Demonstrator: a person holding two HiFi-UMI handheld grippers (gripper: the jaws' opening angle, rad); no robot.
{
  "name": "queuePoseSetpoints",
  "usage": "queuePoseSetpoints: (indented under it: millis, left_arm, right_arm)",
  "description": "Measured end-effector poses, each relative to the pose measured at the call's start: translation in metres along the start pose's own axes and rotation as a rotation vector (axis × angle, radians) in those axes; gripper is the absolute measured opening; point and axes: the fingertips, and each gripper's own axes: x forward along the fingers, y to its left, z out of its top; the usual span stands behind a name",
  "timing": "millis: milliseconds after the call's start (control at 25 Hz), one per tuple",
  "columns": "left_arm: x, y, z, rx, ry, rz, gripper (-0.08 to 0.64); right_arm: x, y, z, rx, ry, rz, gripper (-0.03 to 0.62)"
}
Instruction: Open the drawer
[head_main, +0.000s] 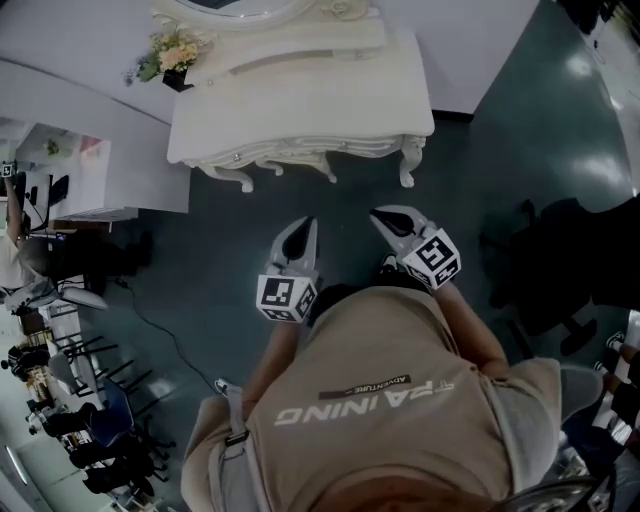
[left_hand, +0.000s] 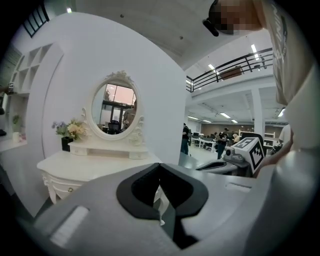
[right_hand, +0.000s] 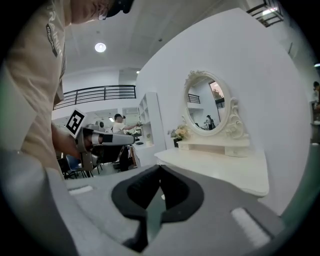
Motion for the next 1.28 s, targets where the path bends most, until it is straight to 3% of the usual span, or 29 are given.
queuePoseSetpoints:
  millis: [120,360,720,920,1040,1280]
  left_arm:
    - [0.005,0.005,-0.003,-0.024,-0.007,0.059,-0.002]
    - [0.02,0.022,-0.004,-0.052,-0.005,0.084,-0.002]
    - [0.037,0.08,0.008,-0.06,-0.015,0.024,-0.002]
    - [0.051,0.121,0.027,-0.003,-0.045,-0.026,-0.002]
    - [0.049,0.143,0.022,0.032,-0.034,-0.072,-0.002]
    - [0.054,0.193,0.002,0.02,0.007,-0.122,-0.002]
  right_arm:
    - [0.003,-0.016,-0.003,0.001,0.017,0.019,0.003]
    - [0.019,-0.039,-0.008,0.021,0.063,0.017,0.003]
    - [0.074,-0.042,0.015,0.01,0.097,-0.01,0.003]
    - [0.11,-0.054,0.026,0.038,0.103,-0.062,0.003]
    - [0.134,-0.054,0.038,0.102,0.073,-0.103,0.003]
    - [0.169,-0.052,0.047,0.088,0.082,-0.198,0.003]
